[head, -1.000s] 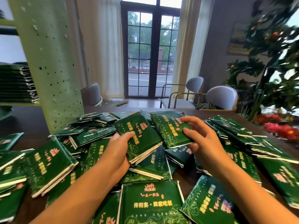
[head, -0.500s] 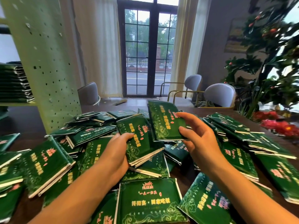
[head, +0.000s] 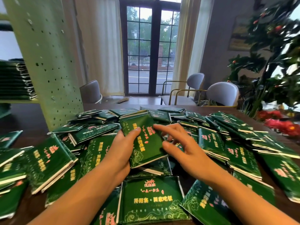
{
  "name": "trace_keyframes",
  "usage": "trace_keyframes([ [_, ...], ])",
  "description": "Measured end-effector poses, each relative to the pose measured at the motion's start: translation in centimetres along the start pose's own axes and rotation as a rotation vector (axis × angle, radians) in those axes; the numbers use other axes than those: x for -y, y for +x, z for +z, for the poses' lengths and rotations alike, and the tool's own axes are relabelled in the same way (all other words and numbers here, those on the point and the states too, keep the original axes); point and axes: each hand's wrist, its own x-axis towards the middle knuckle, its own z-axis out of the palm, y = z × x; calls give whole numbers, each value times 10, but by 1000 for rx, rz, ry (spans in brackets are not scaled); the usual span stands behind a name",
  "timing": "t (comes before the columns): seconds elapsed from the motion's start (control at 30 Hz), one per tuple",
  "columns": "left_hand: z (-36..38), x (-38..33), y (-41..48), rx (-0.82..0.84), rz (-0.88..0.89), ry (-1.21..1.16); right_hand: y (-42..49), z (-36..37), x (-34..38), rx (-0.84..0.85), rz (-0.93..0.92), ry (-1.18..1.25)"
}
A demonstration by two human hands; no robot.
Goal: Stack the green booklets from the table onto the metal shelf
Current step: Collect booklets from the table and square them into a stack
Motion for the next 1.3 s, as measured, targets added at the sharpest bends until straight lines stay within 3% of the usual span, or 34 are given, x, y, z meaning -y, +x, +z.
trace_keyframes([
  [0.13,-10,-5,8,-104,-10,-62,3,-4,-8,-128,104,-84],
  [0.33,-17,-12,15,-160,-5,-193,1,2,-19,130,309,-509],
  [0.47,-17,-12,14,-163,-28,-203,2,7,-16,203,317,-646],
  [0.77,-16,-7,12,-86,-86,-133,3,5,-11,90,217,-298],
  [1.0,-16,-6,15,-88,-56,-116,4,-4,-7,-242,196,45],
  [1.13,-13,2,18,-116,55,15,4,-9,-3,-529,101,108],
  [1.3,-10,17,18,-49,117,172,-1,-3,7,-537,-43,57],
])
